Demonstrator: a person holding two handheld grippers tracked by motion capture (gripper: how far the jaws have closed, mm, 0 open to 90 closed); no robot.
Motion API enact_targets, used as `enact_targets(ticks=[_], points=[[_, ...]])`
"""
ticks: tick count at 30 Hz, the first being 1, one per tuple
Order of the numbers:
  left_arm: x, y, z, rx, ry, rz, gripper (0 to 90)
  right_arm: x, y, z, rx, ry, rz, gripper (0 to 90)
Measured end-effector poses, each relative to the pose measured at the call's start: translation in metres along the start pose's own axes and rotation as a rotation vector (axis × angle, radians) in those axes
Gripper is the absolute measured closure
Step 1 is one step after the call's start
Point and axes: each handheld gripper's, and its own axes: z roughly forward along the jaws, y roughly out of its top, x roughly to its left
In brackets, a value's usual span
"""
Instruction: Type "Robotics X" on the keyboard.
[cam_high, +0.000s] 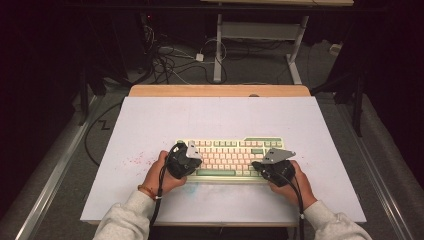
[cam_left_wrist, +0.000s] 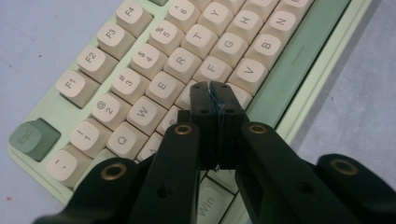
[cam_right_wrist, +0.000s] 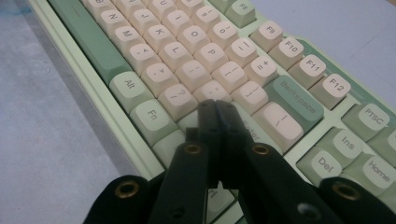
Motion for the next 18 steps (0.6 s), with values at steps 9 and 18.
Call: enact_targets(ticks=[9, 18], points=[[-0.001, -0.001, -0.005, -0.034, 0.045, 0.002, 85.6, 0.000, 0.001, -0.005, -0.025, -0.003, 0.007, 90.0], [-0.001, -0.002, -0.013, -0.108, 0.085, 0.009, 80.4, 0.001, 0.006, -0.017, -0.081, -0.023, 0.004, 89.8]])
